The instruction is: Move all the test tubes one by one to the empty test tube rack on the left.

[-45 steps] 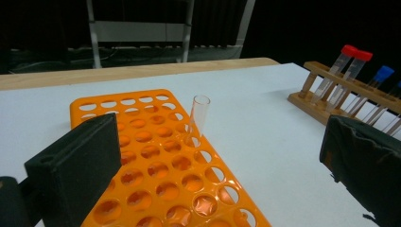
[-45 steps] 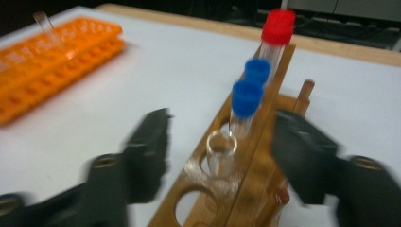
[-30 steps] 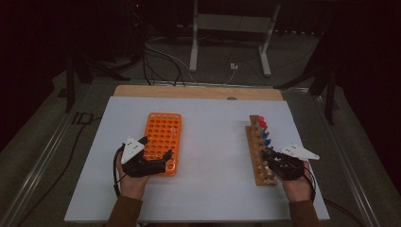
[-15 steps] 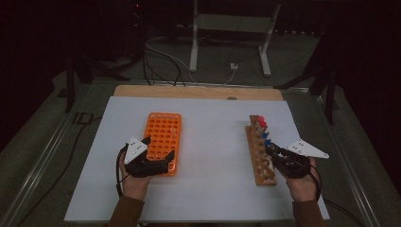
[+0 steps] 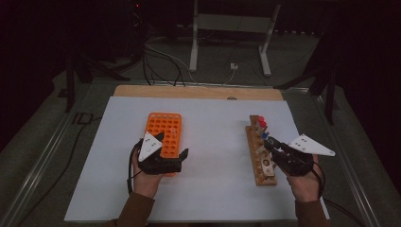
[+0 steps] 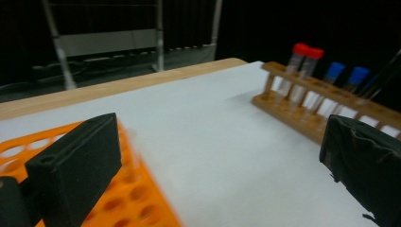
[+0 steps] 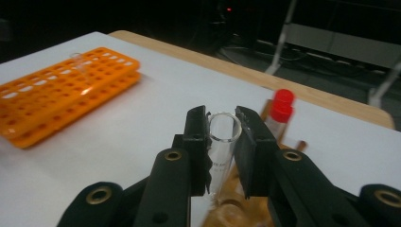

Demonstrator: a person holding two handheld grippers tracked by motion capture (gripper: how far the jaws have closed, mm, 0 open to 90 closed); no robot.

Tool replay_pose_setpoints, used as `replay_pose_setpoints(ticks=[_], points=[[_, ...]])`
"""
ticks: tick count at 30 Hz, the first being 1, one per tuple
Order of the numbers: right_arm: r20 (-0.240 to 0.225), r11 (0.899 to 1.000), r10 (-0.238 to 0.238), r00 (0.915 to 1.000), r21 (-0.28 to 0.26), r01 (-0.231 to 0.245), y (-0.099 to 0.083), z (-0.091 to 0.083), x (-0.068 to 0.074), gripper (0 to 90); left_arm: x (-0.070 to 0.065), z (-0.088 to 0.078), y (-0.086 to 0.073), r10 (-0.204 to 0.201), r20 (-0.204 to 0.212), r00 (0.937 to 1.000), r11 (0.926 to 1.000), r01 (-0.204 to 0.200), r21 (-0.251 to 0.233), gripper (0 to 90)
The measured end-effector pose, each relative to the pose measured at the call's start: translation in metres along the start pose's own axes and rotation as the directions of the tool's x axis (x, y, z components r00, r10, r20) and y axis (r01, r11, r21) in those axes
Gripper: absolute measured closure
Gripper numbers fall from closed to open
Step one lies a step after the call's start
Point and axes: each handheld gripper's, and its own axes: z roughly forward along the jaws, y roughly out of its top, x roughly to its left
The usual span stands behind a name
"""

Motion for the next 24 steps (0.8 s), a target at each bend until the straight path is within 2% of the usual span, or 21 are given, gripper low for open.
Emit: replay_pose_setpoints(ticks=[6, 10, 13, 18, 24], points=[[-0.056, 1.0, 0.018, 0.9983, 0.003, -0.018, 0.0, 0.008, 0.01, 76.6, -0.021, 0.017, 0.006, 0.037, 0.056, 0.9977, 0.9993, -0.037, 0.006, 1.3], [-0.095, 0.999, 0.033, 0.9949, 0.009, -0.032, -0.001, 0.012, 0.016, 76.6, -0.034, 0.029, 0.007, 0.059, 0.105, 0.9927, 0.9982, -0.059, -0.011, 2.8], [-0.119, 1.0, 0.029, 0.9925, 0.011, -0.027, 0.0, 0.016, 0.022, 76.5, -0.045, 0.039, 0.008, 0.074, 0.132, 0.9885, 0.9973, -0.073, -0.007, 3.8], [-0.152, 1.0, 0.016, 0.9883, 0.029, -0.012, -0.002, 0.024, 0.033, 76.5, -0.064, 0.056, 0.007, 0.107, 0.181, 0.9777, 0.9934, -0.112, 0.023, 7.3], [-0.18, 0.999, 0.012, 0.9835, 0.043, -0.005, -0.003, 0.03, 0.042, 76.4, -0.084, 0.073, 0.005, 0.138, 0.253, 0.9574, 0.9843, -0.161, 0.071, 13.2]])
